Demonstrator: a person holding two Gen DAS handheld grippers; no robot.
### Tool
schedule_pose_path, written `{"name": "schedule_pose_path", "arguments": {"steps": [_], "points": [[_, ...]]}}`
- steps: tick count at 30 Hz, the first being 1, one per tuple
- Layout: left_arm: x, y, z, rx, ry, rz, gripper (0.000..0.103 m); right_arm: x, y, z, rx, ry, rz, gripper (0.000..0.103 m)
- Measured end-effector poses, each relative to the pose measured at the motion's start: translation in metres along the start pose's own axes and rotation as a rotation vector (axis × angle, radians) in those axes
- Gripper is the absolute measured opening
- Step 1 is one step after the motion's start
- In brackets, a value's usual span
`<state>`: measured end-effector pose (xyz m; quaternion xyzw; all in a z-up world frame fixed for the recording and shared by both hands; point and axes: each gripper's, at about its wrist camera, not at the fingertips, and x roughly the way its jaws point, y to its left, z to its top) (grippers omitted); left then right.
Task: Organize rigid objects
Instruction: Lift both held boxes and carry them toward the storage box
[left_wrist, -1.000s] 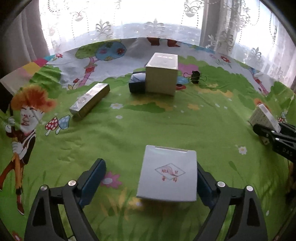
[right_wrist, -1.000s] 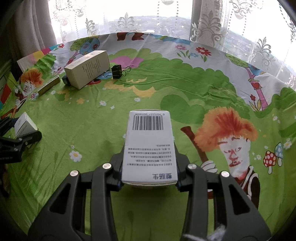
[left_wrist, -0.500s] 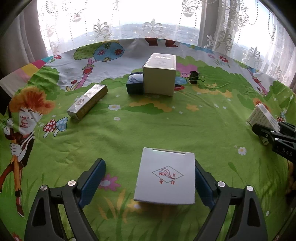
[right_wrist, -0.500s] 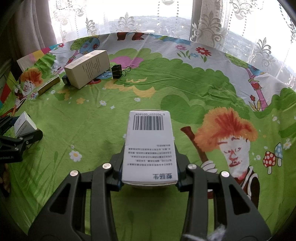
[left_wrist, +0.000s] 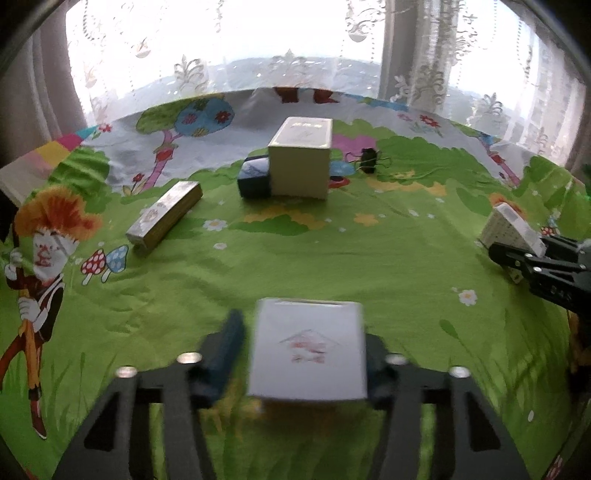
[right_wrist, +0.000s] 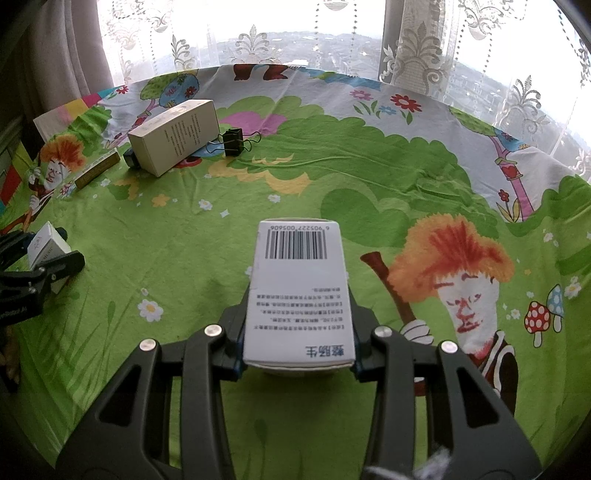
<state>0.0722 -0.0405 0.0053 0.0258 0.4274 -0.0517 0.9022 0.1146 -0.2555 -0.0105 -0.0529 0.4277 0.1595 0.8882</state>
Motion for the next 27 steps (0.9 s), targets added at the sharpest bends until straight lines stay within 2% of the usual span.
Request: {"name": "schedule_pose_path", "arguments": {"steps": [4, 7, 12, 16, 22, 25, 27], "points": [[-0.003, -0.001, -0.002, 0.001, 0.000, 0.016, 0.042, 0.000, -0.001, 0.000, 0.000, -0.004, -0.005, 0.043], [-0.013, -0.004, -0.013, -0.034, 0.001, 0.015, 0.042, -0.002, -0.006, 0.000, 0.031, -0.016, -0.040, 0.043], [-0.040, -0.018, -0.045, -0.079, -0.009, -0.018, 0.042, -0.025, -0.019, -0.005, 0.105, -0.130, -0.090, 0.043], [-0.057, -0.027, -0.061, -0.059, -0.006, -0.029, 0.042, -0.048, -0.018, -0.012, 0.129, -0.225, -0.132, 0.043], [-0.073, -0.023, -0.081, -0.076, 0.035, -0.046, 0.042, -0.082, 0.002, -0.059, 0.217, -0.184, -0.074, 0.043], [-0.079, -0.027, -0.085, -0.082, 0.055, -0.059, 0.042, -0.096, 0.015, -0.083, 0.197, -0.140, -0.052, 0.043], [-0.088, -0.032, -0.081, -0.101, 0.052, -0.096, 0.042, -0.106, 0.019, -0.091, 0.176, -0.126, -0.059, 0.043]]}}
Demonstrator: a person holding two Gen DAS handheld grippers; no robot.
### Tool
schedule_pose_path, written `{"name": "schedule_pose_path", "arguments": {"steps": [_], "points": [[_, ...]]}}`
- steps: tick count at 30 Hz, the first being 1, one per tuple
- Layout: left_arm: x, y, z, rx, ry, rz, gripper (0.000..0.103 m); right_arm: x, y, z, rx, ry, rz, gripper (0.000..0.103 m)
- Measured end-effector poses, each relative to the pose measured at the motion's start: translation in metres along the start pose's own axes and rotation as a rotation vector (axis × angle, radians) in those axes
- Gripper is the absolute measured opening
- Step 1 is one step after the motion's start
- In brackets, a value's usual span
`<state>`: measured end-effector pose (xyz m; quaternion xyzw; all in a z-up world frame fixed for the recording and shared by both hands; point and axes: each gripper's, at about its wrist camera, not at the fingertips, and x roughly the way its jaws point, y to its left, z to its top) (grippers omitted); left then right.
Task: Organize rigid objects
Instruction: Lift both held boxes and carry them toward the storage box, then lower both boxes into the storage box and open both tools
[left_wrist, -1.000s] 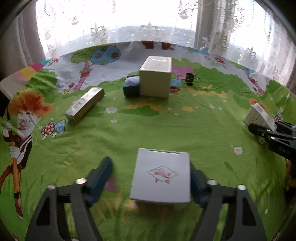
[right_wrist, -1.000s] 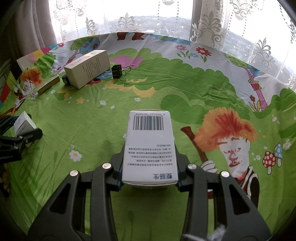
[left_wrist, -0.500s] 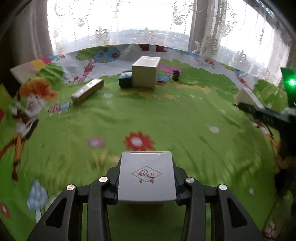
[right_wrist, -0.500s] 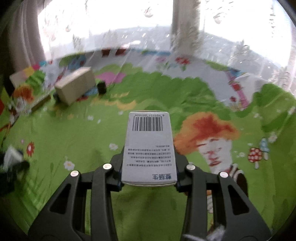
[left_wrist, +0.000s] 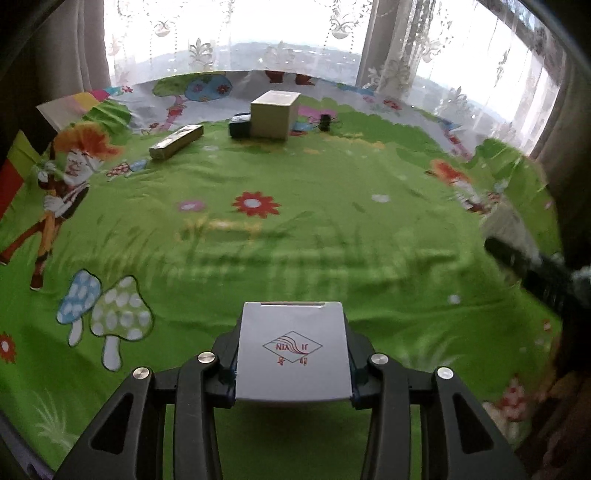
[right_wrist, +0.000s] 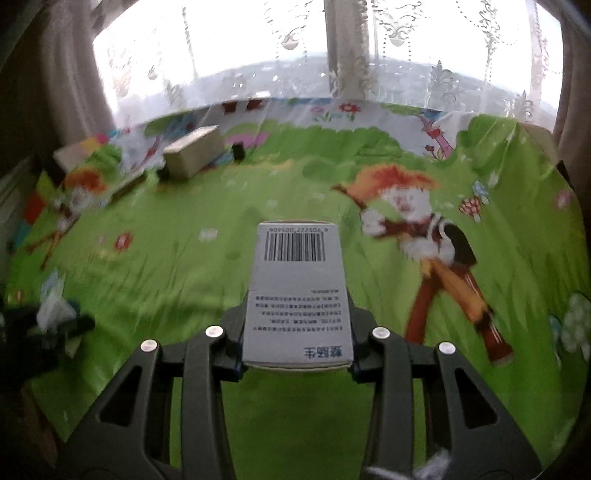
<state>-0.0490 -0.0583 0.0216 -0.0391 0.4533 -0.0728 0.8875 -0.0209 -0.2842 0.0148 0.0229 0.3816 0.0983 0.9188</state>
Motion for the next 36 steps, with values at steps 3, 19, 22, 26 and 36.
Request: {"name": "schedule_pose_path", "arguments": {"steps": [3, 19, 22, 26, 36], "points": [[-0.024, -0.013, 0.008, 0.015, -0.068, -0.012, 0.042, -0.038, -0.005, 0.001, 0.028, -0.091, 0.001, 0.043], [-0.185, -0.040, 0.009, 0.106, -0.638, 0.101, 0.043, -0.199, 0.033, -0.015, -0.032, -0.745, -0.070, 0.044], [-0.192, -0.035, 0.005, 0.097, -0.659, 0.109, 0.043, -0.208, 0.042, -0.015, -0.044, -0.767, -0.054, 0.044], [-0.199, -0.028, -0.001, 0.084, -0.663, 0.114, 0.043, -0.215, 0.053, -0.017, -0.067, -0.779, -0.040, 0.044], [-0.207, -0.006, -0.021, 0.049, -0.661, 0.147, 0.043, -0.219, 0.080, -0.017, -0.125, -0.771, 0.031, 0.044]]}}
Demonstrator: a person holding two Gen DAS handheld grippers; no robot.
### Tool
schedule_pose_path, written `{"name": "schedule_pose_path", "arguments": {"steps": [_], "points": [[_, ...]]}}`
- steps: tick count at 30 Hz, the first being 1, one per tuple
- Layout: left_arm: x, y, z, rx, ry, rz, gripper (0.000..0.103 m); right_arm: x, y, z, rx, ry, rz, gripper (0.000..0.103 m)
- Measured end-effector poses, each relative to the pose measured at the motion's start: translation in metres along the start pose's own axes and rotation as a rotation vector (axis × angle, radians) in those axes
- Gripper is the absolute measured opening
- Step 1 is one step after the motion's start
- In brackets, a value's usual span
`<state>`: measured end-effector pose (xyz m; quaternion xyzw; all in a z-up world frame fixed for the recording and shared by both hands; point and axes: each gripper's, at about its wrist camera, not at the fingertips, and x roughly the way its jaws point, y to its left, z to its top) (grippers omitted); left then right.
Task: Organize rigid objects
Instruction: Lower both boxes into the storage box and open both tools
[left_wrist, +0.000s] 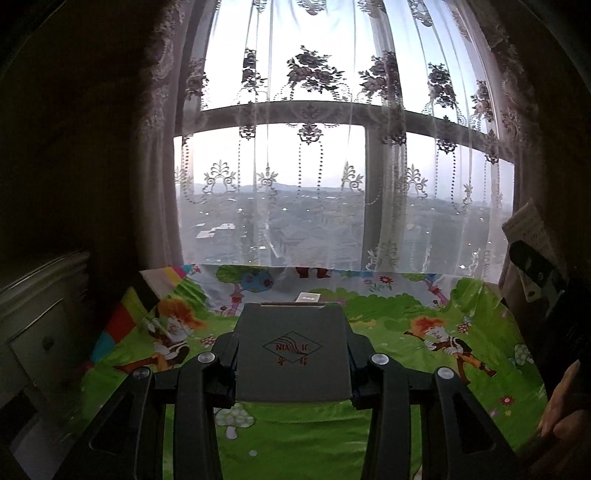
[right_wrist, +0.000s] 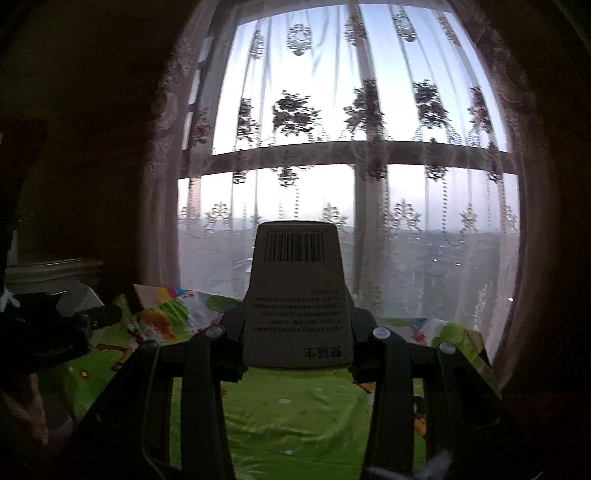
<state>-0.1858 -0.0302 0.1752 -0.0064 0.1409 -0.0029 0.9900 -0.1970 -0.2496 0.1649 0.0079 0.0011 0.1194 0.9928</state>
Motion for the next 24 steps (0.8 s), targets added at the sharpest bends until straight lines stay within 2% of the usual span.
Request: {"name": "schedule_pose_path", "arguments": {"steps": [13, 24], "points": [[-0.027, 0.045, -0.012, -0.057, 0.003, 0.088, 0.043, -0.003, 0.068, 0.004, -0.069, 0.010, 0.238, 0.044], [-0.062, 0.107, -0.029, -0.130, -0.002, 0.249, 0.043, -0.005, 0.140, 0.005, -0.149, 0.023, 0.469, 0.044]]}}
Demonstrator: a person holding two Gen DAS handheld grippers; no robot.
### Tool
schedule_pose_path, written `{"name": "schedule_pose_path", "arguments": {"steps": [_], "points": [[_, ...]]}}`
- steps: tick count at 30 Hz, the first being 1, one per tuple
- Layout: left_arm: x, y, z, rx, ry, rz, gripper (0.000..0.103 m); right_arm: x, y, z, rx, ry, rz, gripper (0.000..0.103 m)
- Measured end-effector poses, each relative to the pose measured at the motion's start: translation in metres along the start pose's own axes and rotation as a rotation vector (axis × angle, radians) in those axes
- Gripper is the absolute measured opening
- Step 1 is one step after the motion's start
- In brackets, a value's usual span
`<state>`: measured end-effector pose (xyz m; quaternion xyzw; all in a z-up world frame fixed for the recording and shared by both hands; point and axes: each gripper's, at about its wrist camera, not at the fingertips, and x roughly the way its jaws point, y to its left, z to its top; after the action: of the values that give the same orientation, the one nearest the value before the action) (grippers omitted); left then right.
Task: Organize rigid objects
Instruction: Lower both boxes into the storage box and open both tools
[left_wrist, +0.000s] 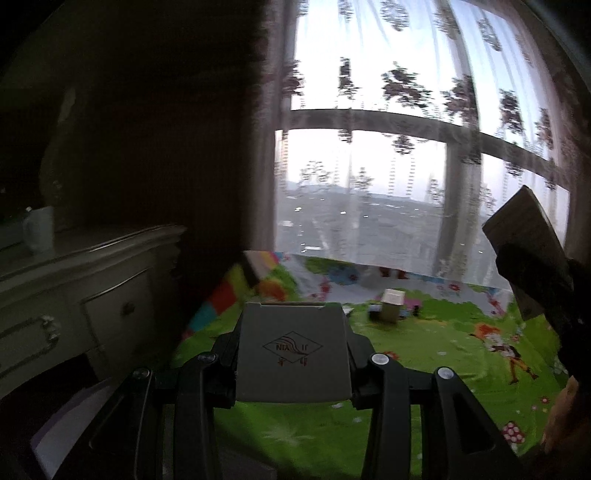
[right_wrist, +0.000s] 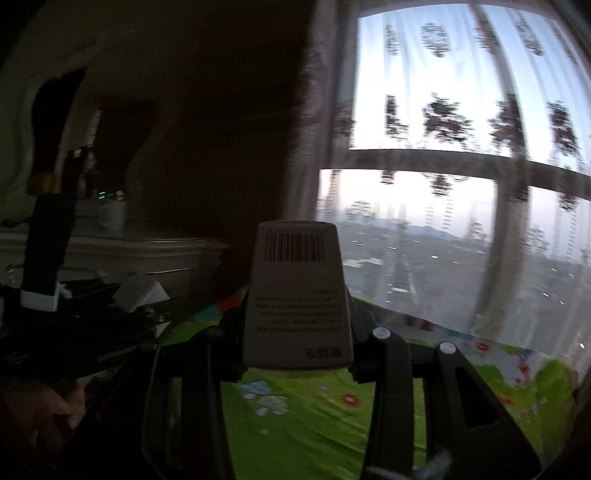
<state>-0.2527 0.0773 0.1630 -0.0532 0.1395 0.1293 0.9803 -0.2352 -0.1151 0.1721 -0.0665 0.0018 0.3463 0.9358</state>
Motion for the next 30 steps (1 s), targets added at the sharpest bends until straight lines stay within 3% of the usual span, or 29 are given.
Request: {"name": "schedule_pose_path", "arguments": {"steps": [10, 15, 21, 27, 30], "points": [[-0.019, 0.070, -0.019, -0.085, 0.038, 0.150, 0.043, 0.024, 0.074, 0.005, -0.101, 0.025, 0.249, 0.044], [-0.023, 0.103, -0.035, -0.133, 0.089, 0.216, 0.043, 0.040, 0.107, 0.003, -0.141, 0.078, 0.362, 0.044], [-0.017, 0.136, -0.058, -0.197, 0.186, 0.276, 0.043, 0.057, 0.141, -0.015, -0.169, 0.211, 0.481, 0.044], [0.004, 0.168, -0.084, -0.303, 0.339, 0.299, 0.043, 0.097, 0.169, -0.046, -0.219, 0.459, 0.562, 0.044], [0.008, 0.179, -0.093, -0.334, 0.378, 0.316, 0.043, 0.108, 0.181, -0.061, -0.251, 0.523, 0.581, 0.044]]}}
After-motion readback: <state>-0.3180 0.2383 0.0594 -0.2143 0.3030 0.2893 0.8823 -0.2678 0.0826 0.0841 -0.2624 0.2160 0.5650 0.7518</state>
